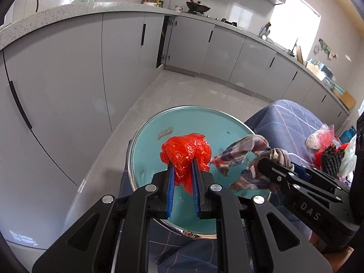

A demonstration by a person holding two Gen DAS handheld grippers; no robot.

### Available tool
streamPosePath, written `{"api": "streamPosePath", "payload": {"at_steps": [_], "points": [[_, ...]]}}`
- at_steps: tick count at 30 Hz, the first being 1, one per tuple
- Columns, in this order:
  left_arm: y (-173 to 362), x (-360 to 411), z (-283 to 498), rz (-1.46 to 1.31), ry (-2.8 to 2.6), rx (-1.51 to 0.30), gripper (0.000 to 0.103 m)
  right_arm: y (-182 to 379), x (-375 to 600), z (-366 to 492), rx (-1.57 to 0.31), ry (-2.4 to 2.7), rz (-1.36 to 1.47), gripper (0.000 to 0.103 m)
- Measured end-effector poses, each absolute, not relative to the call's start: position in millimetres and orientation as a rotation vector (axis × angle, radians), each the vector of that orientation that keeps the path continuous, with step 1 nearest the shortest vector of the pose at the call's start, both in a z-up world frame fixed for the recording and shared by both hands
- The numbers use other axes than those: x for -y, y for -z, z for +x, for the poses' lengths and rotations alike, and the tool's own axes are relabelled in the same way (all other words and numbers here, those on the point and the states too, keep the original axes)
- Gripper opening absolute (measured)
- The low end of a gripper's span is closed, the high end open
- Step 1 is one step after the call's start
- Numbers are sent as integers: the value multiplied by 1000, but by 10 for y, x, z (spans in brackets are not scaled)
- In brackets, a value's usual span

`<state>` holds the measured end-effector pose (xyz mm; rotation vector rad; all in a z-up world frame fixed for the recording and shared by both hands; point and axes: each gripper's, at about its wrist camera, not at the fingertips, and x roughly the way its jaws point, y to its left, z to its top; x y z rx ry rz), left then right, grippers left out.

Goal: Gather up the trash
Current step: 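Carry both items over the teal bucket and open both tools to drop them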

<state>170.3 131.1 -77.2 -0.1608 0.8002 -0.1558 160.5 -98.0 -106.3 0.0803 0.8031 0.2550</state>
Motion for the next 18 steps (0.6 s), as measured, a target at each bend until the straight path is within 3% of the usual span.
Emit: {"api": "streamPosePath", "payload": {"at_steps": [6,7,8,9,15,18], "points": [[843,-1250,1675,-137,151,-817,18,1099,980,1646,-810,-263,91,48],[843,-1237,1669,-130,146,-815,26,1096,986,1641,-805,-264,91,52],[833,-1226,1663,-123,139,-812,40,1070,998,1622,-796,-271,98,55],[821,-1221,1653,-119,130,-806,47,1046,1015,1590,-786,-271,103,58],[696,-1201,1599,-75,89,-752,54,763,1161,1332,-668,-238,116,58],[608,-1148,1540,-43,50,-710,69,588,1261,1132,-585,-233,111,63]]}}
